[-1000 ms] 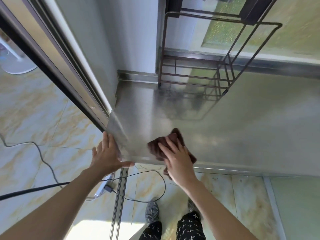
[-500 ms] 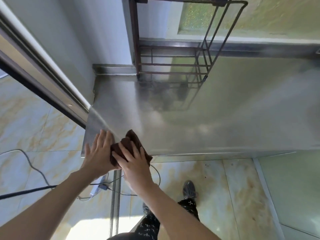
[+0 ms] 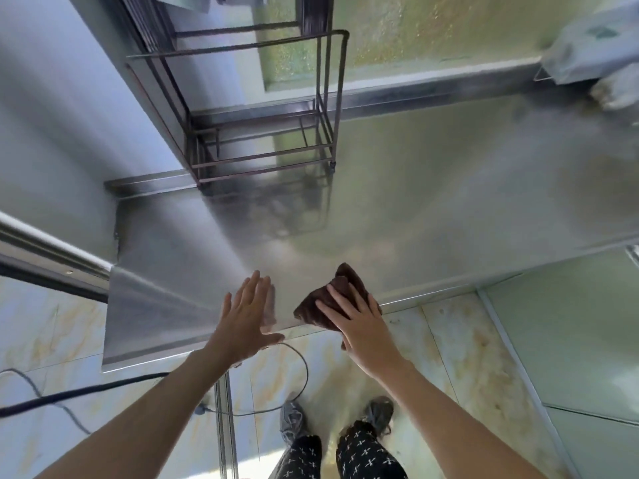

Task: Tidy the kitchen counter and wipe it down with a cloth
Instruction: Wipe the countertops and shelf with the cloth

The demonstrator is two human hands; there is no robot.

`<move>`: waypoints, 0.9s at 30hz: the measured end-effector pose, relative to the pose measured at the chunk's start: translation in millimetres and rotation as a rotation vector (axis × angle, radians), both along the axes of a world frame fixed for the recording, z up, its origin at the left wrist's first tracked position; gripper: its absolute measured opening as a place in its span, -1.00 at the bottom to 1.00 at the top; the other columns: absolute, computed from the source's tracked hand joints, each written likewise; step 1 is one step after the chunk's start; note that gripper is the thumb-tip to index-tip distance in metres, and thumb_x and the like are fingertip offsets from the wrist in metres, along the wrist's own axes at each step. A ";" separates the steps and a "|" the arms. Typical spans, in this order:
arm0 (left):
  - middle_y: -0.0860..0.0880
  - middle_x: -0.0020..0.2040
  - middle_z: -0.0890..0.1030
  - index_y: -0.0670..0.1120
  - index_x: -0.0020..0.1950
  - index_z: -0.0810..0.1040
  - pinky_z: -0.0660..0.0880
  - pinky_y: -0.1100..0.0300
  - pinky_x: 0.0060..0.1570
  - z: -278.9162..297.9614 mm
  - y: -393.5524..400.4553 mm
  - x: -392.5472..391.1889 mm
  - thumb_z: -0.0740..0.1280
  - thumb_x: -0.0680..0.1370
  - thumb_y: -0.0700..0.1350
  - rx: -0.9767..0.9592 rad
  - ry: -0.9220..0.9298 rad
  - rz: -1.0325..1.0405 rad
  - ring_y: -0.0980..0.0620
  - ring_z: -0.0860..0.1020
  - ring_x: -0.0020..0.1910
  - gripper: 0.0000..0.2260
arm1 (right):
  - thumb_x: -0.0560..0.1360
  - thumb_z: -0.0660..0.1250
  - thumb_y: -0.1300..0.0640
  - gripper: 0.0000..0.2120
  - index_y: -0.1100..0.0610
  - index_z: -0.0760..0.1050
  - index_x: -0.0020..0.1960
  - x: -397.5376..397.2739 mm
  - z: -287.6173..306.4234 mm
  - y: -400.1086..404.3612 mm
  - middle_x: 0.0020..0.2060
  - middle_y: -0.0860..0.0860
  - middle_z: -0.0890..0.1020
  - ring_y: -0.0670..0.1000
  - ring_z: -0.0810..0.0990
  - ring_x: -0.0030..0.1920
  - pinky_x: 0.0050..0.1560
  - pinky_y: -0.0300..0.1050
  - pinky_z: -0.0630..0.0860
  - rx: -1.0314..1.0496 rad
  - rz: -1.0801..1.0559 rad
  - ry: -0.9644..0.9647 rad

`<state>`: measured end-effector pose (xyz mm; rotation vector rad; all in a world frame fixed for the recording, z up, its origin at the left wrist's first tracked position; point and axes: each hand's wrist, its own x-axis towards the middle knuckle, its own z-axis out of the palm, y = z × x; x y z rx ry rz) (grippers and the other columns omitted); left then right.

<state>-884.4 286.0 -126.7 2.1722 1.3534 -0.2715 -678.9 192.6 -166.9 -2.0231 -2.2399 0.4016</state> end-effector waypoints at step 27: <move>-0.06 0.39 0.30 -0.13 0.39 0.26 0.41 0.02 0.26 41.0 -18.7 316.4 0.29 0.51 -0.13 -0.058 -0.435 0.035 -0.10 0.45 0.25 -0.53 | 0.47 0.16 0.42 -0.42 0.05 0.27 0.43 276.0 26.5 -59.4 0.51 0.00 0.14 0.13 0.28 0.42 0.31 -0.09 0.35 -0.107 -0.897 0.385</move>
